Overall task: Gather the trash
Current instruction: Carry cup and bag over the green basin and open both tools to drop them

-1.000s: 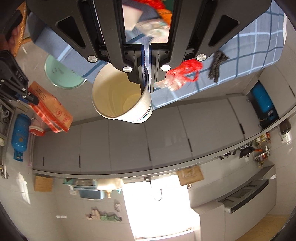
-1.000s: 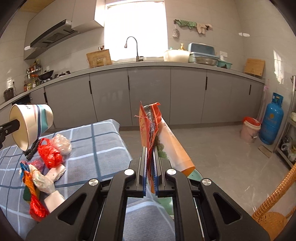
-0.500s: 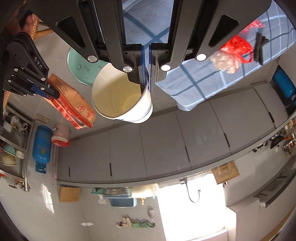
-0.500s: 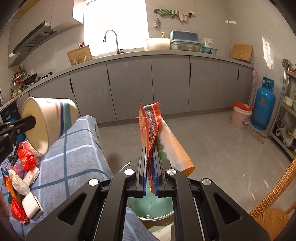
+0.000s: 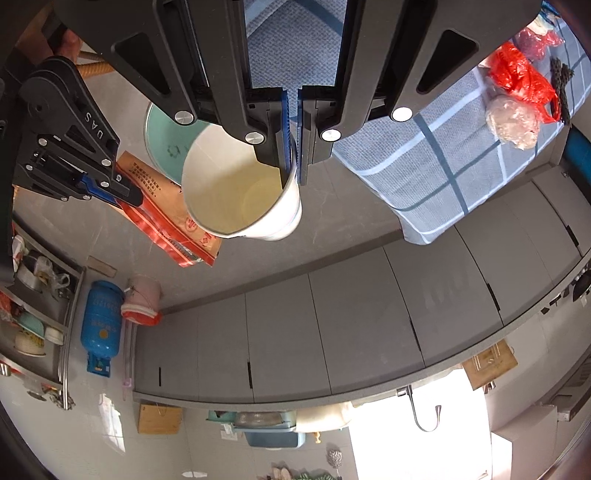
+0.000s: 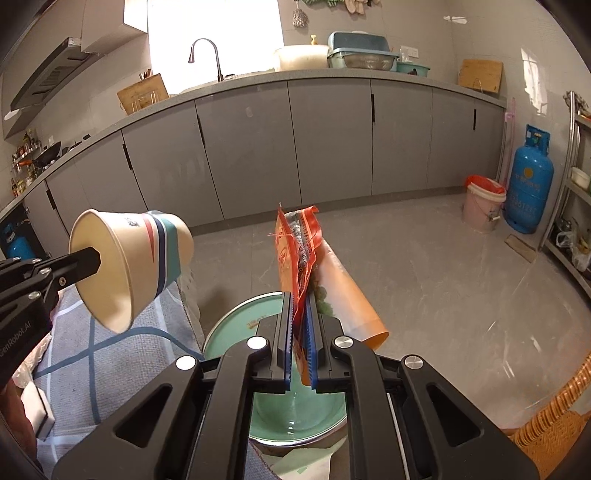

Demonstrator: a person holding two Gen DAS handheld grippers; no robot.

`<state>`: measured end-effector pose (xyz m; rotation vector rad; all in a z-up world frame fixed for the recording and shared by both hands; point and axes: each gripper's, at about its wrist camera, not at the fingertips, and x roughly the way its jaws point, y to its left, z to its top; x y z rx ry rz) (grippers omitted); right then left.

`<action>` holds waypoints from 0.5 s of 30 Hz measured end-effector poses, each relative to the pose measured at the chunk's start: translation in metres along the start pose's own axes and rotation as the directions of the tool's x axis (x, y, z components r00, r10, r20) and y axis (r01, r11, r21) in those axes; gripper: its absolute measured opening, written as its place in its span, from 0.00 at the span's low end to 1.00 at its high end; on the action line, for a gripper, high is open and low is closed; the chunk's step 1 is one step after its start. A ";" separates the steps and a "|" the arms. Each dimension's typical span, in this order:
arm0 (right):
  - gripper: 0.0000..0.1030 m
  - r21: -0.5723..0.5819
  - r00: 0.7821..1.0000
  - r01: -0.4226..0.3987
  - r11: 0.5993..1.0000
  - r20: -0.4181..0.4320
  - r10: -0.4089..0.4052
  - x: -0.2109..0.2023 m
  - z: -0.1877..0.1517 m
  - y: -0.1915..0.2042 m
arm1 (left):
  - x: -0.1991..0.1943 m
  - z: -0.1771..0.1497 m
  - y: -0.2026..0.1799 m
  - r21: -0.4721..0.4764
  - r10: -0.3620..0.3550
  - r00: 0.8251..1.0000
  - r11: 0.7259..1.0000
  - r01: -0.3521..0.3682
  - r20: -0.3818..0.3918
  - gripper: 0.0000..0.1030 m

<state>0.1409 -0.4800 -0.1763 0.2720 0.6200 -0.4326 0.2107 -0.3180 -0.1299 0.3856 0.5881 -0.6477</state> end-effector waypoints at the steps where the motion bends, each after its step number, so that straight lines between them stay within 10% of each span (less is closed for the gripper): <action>1: 0.11 0.001 1.000 -0.002 1.000 -0.006 0.002 0.005 -0.001 -0.001 | 0.003 0.000 -0.001 0.001 -0.003 1.000 1.000 0.003 -0.006 0.11; 5: 0.13 0.017 1.000 0.004 1.000 -0.029 -0.003 0.022 -0.006 -0.006 | 0.009 -0.003 -0.001 0.006 0.014 1.000 1.000 -0.014 -0.009 0.44; 15: 0.40 0.062 1.000 0.015 0.998 -0.010 -0.014 -0.004 -0.013 -0.008 | -0.015 -0.013 0.028 -0.032 0.092 0.996 0.995 -0.092 -0.008 0.66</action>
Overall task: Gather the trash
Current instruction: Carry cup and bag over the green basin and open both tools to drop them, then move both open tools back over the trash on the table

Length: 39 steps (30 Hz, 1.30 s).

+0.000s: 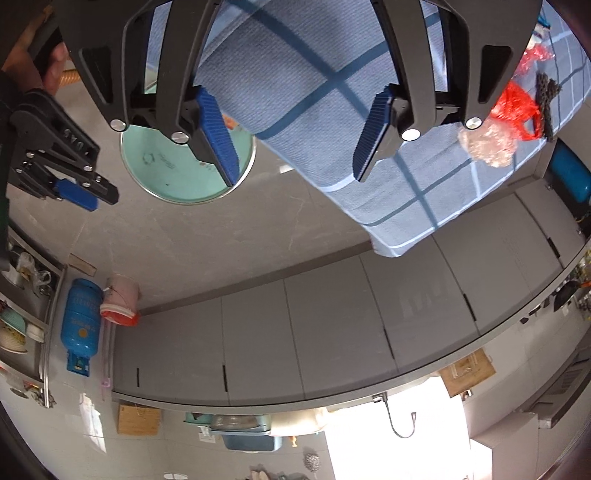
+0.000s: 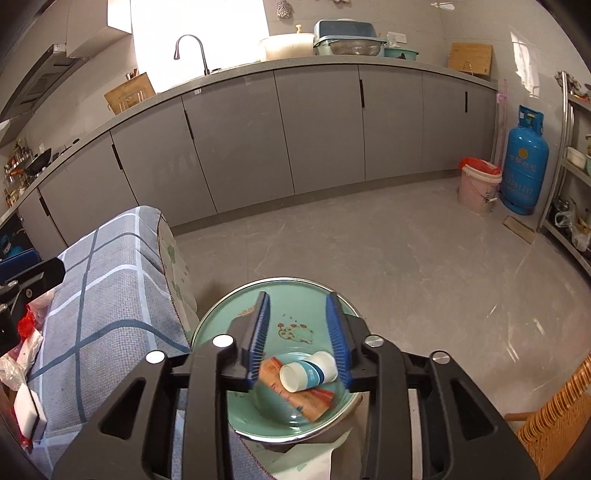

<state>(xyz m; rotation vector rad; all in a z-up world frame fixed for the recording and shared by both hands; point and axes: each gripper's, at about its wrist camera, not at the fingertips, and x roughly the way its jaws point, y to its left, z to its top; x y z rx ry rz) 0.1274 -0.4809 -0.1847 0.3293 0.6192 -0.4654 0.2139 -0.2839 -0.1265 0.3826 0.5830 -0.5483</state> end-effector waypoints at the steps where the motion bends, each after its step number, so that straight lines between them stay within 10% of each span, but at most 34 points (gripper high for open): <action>1: 0.41 0.000 1.000 -0.001 1.000 0.004 0.001 -0.006 0.000 0.002 | -0.007 -0.002 0.005 -0.001 0.020 1.000 1.000 -0.020 0.007 0.72; 15: 0.57 -0.108 0.989 -0.139 0.984 0.037 0.143 -0.076 -0.021 0.091 | -0.099 -0.062 0.091 -0.057 0.243 0.970 0.968 -0.243 0.004 0.84; 27: 0.57 -0.303 0.941 -0.338 0.891 -0.072 0.332 -0.108 -0.069 0.213 | -0.130 -0.166 0.201 -0.164 0.460 0.861 0.852 -0.497 -0.219 0.85; 39: 0.57 -0.441 0.897 -0.441 0.782 -0.191 0.399 -0.112 -0.112 0.298 | -0.131 -0.198 0.227 -0.251 0.413 0.870 0.842 -0.478 -0.269 0.85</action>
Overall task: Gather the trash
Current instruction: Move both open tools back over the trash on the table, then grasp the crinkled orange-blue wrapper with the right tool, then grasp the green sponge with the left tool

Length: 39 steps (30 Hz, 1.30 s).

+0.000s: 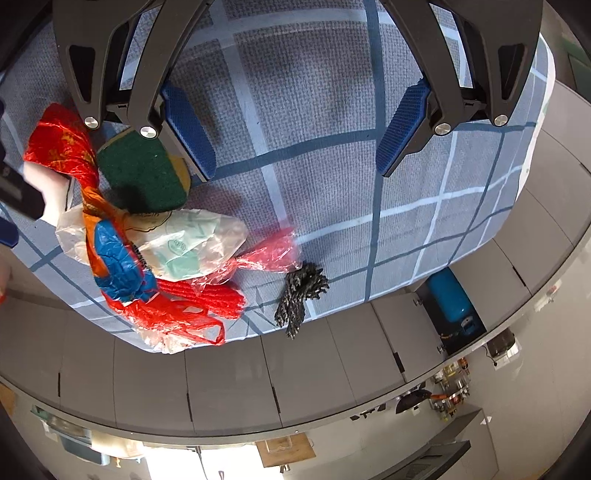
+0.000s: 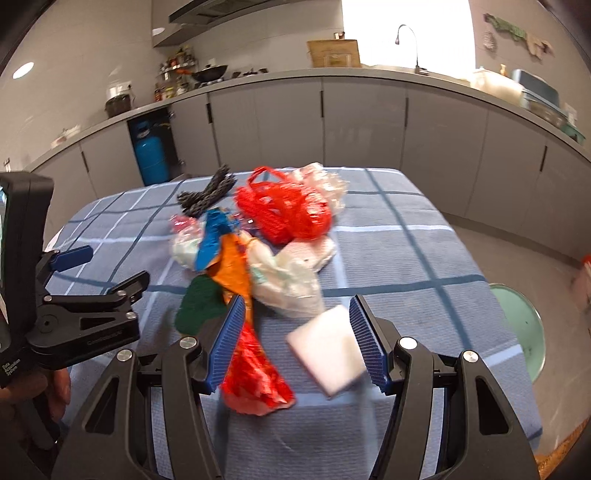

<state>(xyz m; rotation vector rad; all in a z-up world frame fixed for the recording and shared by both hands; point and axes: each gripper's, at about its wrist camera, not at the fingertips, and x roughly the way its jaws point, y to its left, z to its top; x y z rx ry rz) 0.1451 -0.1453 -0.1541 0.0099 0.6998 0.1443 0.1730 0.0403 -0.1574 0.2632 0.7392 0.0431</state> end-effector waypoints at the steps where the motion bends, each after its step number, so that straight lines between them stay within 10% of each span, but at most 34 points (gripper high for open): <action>1: 0.57 -0.005 1.000 -0.008 1.000 -0.009 0.008 0.003 0.000 0.003 | 0.001 -0.001 0.002 -0.007 0.001 1.000 1.000 -0.001 -0.002 0.85; 11: 0.20 -0.049 0.993 -0.082 0.995 -0.089 0.078 0.037 0.002 0.029 | 0.010 -0.008 0.019 -0.050 -0.003 1.000 0.999 0.001 -0.026 0.85; 30: 0.17 0.045 0.995 0.069 0.997 0.064 -0.072 -0.034 0.004 -0.029 | -0.017 0.020 -0.041 -0.025 -0.124 0.992 0.992 0.125 0.035 0.93; 39: 0.17 0.097 0.995 0.083 0.992 0.053 -0.088 -0.036 -0.010 -0.053 | 0.017 0.010 -0.086 0.012 -0.147 0.986 0.989 0.149 -0.081 0.94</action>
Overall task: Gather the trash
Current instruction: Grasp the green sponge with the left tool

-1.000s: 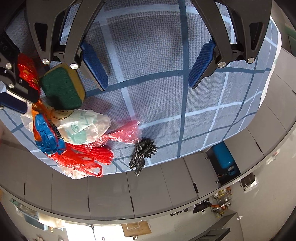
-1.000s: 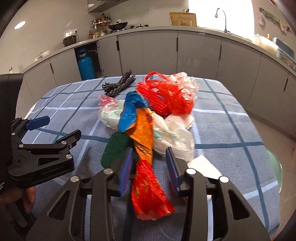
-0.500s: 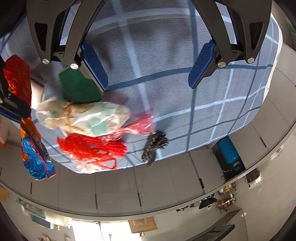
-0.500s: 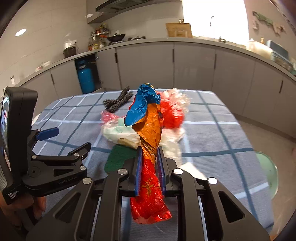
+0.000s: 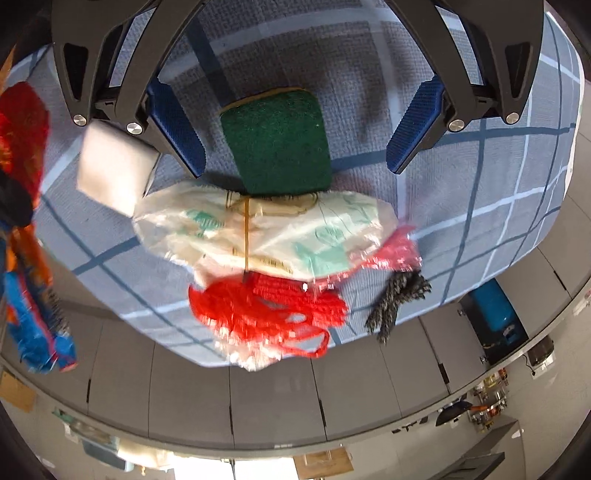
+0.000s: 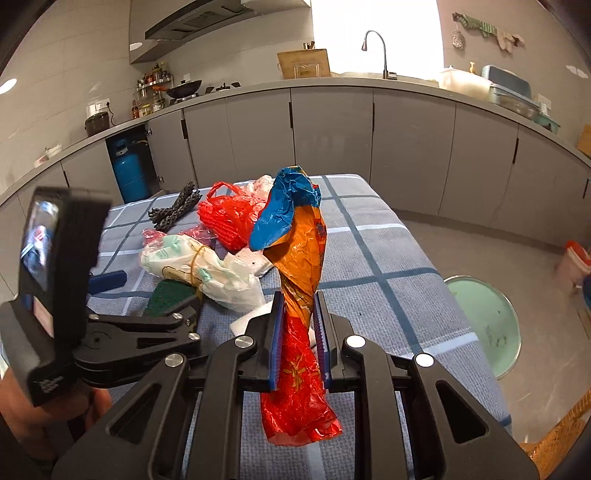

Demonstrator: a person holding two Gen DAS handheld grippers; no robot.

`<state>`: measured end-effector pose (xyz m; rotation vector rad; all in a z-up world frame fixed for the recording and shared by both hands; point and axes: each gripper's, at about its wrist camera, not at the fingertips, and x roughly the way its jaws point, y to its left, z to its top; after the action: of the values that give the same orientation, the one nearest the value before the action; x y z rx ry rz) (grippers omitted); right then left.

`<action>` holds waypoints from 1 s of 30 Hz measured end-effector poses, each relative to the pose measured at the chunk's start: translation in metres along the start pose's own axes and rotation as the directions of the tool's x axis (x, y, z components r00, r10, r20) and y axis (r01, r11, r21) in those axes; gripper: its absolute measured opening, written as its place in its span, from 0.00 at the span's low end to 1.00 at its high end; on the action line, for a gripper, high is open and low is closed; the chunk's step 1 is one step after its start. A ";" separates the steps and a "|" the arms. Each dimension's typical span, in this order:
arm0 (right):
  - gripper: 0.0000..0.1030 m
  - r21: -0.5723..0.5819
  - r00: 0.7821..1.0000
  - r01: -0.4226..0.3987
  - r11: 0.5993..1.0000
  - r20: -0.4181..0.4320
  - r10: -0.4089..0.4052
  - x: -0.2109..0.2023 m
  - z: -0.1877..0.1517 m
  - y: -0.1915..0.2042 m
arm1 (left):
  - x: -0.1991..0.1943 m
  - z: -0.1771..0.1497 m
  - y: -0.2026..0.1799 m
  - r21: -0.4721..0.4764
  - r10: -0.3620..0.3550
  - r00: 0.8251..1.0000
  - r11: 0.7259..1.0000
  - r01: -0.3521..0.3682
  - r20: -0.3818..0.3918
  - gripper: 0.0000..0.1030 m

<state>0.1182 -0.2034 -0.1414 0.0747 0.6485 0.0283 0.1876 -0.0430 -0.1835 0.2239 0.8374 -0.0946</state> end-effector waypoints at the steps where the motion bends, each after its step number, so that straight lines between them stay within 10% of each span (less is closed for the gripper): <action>1: 0.17 0.001 1.000 -0.001 1.000 -0.001 0.001 0.000 -0.001 0.000 | 0.003 -0.002 0.000 0.000 -0.003 1.000 1.000 0.003 -0.010 0.94; 6: 0.17 0.009 1.000 -0.012 1.000 -0.007 0.012 0.004 -0.005 -0.003 | 0.008 -0.009 0.002 0.001 -0.005 1.000 1.000 0.005 -0.026 0.91; 10: 0.17 0.014 1.000 -0.015 1.000 -0.006 0.015 0.004 -0.006 -0.003 | 0.004 -0.016 0.011 -0.008 -0.097 0.994 0.995 0.096 -0.046 0.53; 30: 0.17 0.077 0.999 0.046 0.996 0.026 -0.048 -0.010 0.006 -0.035 | -0.090 0.010 0.026 0.092 -0.027 0.980 0.996 0.009 0.196 0.52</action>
<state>0.1137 -0.2395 -0.1332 0.1336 0.6237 -0.0427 0.1396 -0.0210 -0.1057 0.2873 0.6387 -0.1695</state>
